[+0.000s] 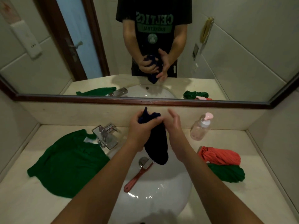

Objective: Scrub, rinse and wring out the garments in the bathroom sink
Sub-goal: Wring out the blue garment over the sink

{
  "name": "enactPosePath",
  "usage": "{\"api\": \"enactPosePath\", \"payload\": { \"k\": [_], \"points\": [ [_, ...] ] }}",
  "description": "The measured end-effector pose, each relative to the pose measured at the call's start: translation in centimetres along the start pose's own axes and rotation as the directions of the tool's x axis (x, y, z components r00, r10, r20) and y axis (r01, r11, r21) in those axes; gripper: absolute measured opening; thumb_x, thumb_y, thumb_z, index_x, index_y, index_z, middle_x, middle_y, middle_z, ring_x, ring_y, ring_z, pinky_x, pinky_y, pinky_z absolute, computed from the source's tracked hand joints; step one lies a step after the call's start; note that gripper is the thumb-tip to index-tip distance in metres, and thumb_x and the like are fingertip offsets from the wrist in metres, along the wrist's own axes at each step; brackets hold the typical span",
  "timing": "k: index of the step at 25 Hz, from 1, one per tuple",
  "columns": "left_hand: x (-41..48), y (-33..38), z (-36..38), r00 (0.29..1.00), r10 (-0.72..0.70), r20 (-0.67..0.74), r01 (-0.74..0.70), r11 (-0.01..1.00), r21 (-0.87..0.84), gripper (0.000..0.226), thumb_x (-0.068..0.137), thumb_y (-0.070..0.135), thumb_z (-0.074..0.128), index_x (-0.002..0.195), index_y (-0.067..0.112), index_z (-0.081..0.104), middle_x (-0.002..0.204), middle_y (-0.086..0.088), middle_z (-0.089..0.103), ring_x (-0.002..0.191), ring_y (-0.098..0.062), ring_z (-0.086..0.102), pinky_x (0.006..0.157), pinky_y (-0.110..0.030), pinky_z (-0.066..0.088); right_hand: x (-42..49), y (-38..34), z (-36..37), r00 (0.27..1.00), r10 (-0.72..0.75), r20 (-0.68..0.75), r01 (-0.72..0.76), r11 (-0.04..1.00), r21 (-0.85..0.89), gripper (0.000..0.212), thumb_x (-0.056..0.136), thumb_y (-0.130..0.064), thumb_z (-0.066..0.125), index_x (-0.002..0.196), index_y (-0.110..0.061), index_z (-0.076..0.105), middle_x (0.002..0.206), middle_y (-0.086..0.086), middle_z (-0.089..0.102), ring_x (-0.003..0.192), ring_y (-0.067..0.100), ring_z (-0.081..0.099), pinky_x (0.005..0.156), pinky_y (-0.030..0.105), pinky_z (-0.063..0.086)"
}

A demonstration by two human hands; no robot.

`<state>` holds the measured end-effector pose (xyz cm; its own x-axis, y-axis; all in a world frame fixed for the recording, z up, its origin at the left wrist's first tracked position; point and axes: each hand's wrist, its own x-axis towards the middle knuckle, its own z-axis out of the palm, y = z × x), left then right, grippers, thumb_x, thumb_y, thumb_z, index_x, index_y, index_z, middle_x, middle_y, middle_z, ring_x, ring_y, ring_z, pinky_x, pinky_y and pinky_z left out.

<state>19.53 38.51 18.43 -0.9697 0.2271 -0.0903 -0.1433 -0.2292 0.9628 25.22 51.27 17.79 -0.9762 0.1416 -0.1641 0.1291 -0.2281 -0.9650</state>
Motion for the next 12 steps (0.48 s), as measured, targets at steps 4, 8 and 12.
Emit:
{"api": "enactPosePath", "payload": {
  "k": [4, 8, 12],
  "points": [
    [1.3, -1.3, 0.0, 0.973, -0.162, -0.164, 0.128, 0.971, -0.200, 0.024, 0.082, 0.007, 0.079, 0.102, 0.013, 0.069, 0.103, -0.014, 0.072, 0.091, -0.034, 0.071, 0.074, -0.043, 0.061, -1.4, 4.2, -1.6, 0.978, 0.117, 0.174, -0.109, 0.993, -0.052, 0.072, 0.075, -0.042, 0.085, 0.139, -0.027, 0.054, 0.127, 0.004, 0.070, 0.112, 0.026, 0.070, 0.087, 0.038, 0.060],
    [1.7, -2.2, -0.8, 0.970, -0.232, -0.069, 0.230, 0.973, -0.032, 0.026, 0.089, 0.027, 0.070, 0.107, 0.009, 0.068, 0.097, -0.009, 0.073, 0.094, -0.032, 0.070, 0.072, -0.037, 0.058, -1.2, 4.5, -1.3, 0.937, 0.244, 0.250, -0.233, 0.970, -0.072, 0.066, 0.071, -0.020, 0.084, 0.131, -0.027, 0.058, 0.105, -0.007, 0.075, 0.089, 0.013, 0.073, 0.066, 0.025, 0.055],
    [3.1, -0.5, -4.7, 0.787, -0.364, 0.499, 0.431, 0.902, -0.021, 0.043, 0.094, 0.018, 0.050, 0.133, 0.000, 0.051, 0.122, -0.019, 0.063, 0.113, -0.031, 0.062, 0.099, -0.036, 0.051, -0.8, 4.4, -2.4, 0.899, 0.311, 0.308, -0.327, 0.945, -0.001, 0.067, 0.067, -0.025, 0.085, 0.130, -0.017, 0.060, 0.103, 0.006, 0.070, 0.085, 0.021, 0.066, 0.058, 0.029, 0.051]
  ]
}}
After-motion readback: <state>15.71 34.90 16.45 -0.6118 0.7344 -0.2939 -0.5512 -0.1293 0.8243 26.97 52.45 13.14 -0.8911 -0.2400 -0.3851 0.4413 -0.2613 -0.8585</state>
